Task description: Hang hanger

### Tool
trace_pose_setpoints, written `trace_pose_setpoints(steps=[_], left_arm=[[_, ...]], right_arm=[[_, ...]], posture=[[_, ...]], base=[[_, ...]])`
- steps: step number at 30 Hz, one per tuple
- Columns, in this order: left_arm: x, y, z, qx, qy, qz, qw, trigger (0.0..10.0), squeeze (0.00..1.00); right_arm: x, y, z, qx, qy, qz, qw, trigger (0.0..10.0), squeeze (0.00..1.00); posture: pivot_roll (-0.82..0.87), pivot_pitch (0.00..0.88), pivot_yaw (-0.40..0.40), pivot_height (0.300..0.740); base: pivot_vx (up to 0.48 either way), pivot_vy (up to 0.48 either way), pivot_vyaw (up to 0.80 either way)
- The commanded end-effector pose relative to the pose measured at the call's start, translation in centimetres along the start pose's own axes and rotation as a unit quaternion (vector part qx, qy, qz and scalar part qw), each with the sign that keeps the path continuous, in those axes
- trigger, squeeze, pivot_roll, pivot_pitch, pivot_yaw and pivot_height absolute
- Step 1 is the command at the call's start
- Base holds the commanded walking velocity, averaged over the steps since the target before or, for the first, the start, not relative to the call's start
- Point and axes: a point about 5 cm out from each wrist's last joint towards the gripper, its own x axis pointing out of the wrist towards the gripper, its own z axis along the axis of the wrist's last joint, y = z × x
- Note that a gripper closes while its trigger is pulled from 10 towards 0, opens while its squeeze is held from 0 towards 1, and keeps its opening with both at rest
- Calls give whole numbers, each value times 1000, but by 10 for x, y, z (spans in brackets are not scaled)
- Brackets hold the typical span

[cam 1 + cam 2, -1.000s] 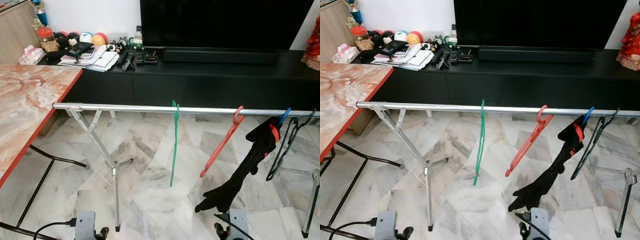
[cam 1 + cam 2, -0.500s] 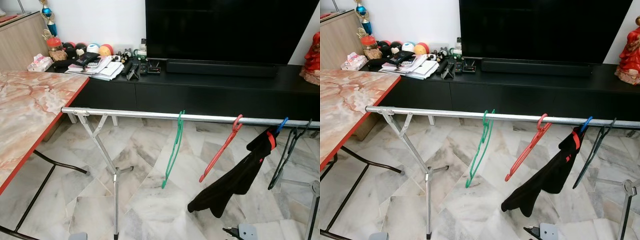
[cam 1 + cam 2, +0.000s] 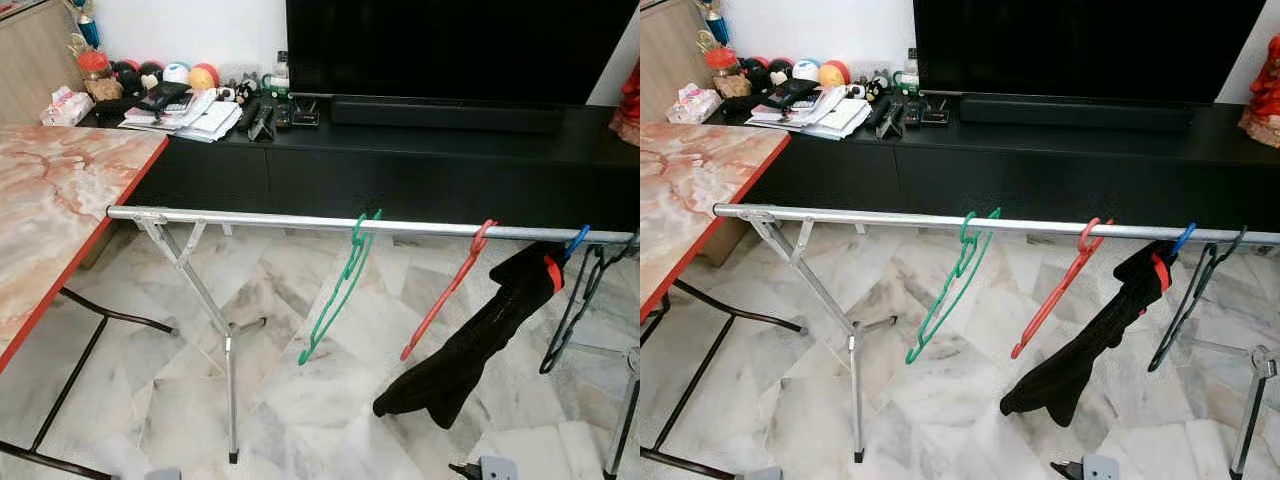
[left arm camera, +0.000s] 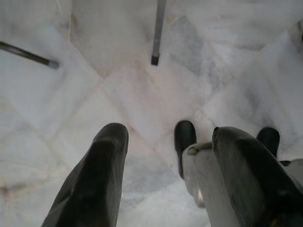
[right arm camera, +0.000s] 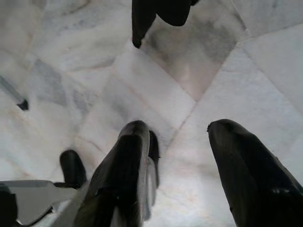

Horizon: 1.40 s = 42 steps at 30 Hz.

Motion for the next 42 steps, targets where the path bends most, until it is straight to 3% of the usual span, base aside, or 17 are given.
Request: trace_pose_setpoints(steps=[1,19,42], left_arm=[[-1,1,-6,9,11,-3,1000,10000,0],[-2,7,-6,34,17,-7,999,10000,0],[0,-4,-1,30,5,-12,999,10000,0]], right_arm=[[-2,1,-9,4,15,-1,1000,10000,0],[-2,15,-16,-14,24,22,999,10000,0],[-1,10,-7,-19,11,18,1000,10000,0]], posture=[[-27,179,14,740],[-20,127,24,740],[-29,176,10,740]], base=[[0,0,-700],[0,0,-674],[0,-395,0]])
